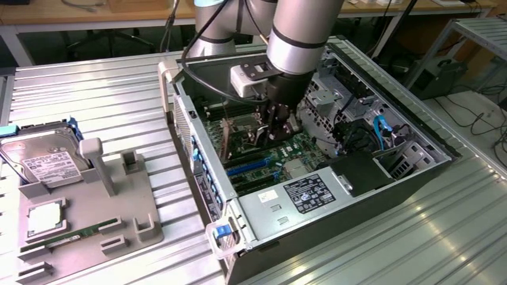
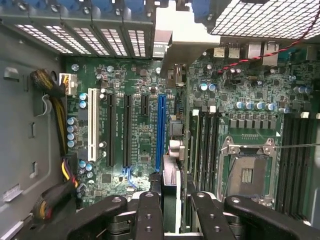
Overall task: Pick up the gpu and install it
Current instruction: 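Insert the gpu into the slot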
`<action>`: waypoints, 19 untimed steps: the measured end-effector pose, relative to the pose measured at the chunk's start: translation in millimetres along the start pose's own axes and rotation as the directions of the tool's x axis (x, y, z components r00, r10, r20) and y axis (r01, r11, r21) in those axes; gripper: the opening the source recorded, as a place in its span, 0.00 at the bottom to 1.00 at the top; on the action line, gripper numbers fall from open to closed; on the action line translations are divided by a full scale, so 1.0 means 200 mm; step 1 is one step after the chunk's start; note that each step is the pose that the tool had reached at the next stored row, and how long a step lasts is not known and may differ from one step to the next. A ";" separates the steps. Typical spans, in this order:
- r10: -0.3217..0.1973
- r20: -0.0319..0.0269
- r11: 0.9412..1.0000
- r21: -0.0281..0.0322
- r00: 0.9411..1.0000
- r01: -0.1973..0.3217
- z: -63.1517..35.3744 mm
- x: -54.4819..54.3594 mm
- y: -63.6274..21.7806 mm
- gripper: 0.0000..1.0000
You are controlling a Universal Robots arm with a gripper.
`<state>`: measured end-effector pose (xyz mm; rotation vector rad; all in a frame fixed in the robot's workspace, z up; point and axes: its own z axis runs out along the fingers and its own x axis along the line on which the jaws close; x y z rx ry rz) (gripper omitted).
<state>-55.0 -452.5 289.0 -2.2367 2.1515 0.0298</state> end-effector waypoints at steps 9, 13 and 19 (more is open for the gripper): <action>0.034 0.000 0.999 0.002 0.999 -0.034 0.061 0.01 0.015 0.27; 0.034 0.002 0.999 0.002 0.999 -0.034 0.064 0.04 0.029 0.27; 0.033 0.002 0.999 0.002 0.999 -0.034 0.080 0.06 0.056 0.27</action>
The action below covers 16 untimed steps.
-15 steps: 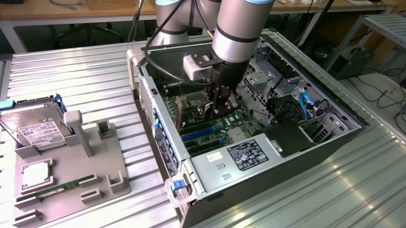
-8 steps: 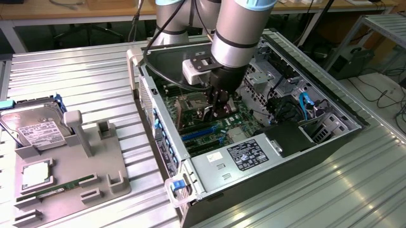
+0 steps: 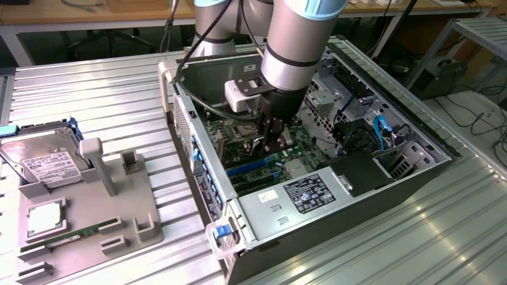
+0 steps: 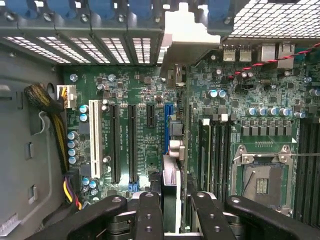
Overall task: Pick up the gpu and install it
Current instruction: 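Insert the gpu into the slot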
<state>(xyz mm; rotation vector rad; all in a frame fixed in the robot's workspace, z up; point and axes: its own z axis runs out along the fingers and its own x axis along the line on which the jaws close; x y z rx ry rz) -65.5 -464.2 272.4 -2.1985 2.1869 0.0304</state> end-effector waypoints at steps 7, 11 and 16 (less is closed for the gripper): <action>-0.005 0.000 1.000 0.022 1.000 0.005 0.015 0.00 0.032 0.27; -0.005 0.001 1.000 0.018 1.000 0.005 0.024 0.01 0.033 0.27; -0.004 0.001 1.000 0.008 1.000 0.004 0.027 0.02 0.035 0.27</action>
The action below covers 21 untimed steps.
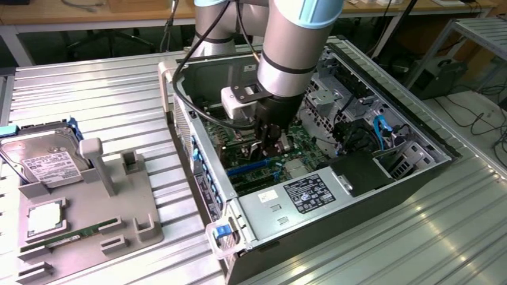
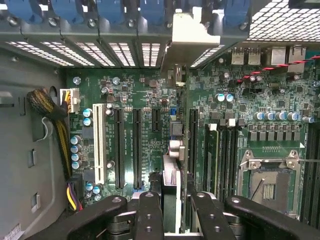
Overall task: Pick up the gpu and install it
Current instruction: 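Insert the gpu into the slot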
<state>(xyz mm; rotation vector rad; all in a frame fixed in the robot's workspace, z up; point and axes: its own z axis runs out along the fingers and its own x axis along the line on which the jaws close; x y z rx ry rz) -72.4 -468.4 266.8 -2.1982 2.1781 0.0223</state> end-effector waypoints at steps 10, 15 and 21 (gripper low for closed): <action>0.000 0.000 1.000 -0.004 1.000 0.000 0.003 0.00 0.018 0.27; 0.000 0.000 1.000 -0.004 1.000 0.000 0.014 0.00 0.024 0.27; 0.000 0.000 1.000 -0.004 1.000 0.000 0.023 0.00 0.048 0.27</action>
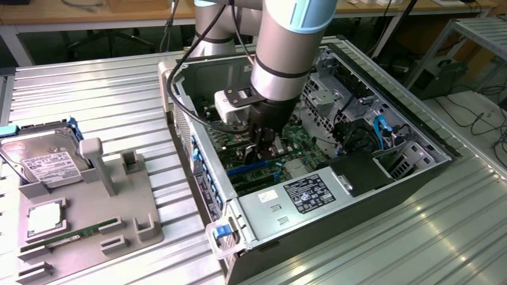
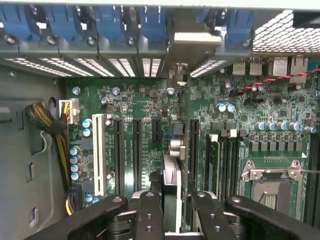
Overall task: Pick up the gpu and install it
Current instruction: 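Insert the gpu into the slot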
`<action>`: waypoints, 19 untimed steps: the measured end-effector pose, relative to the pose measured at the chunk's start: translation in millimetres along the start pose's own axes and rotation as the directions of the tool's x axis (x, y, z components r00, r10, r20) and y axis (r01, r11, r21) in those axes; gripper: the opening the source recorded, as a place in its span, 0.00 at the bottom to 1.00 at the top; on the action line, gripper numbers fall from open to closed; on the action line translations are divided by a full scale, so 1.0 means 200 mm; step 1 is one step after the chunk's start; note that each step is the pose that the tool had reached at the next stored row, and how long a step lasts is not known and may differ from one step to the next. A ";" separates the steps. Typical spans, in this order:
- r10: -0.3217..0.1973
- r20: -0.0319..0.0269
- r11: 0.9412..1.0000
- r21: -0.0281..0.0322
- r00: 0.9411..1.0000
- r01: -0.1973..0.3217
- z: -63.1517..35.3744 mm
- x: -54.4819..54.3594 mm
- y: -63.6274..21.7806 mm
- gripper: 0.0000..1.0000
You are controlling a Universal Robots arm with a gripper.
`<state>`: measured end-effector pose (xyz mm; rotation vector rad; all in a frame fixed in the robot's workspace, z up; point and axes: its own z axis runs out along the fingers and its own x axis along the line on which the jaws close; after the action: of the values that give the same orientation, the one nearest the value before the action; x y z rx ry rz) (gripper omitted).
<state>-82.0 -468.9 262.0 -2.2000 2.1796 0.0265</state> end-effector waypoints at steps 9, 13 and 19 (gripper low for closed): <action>0.000 0.000 1.000 0.000 1.000 0.000 0.046 0.00 0.004 0.27; 0.000 0.000 1.000 0.000 1.000 0.000 0.032 0.00 0.003 0.27; 0.000 0.000 1.000 0.000 1.000 0.000 0.031 0.00 -0.004 0.27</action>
<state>-81.2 -468.8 255.7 -2.2000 2.1794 0.0267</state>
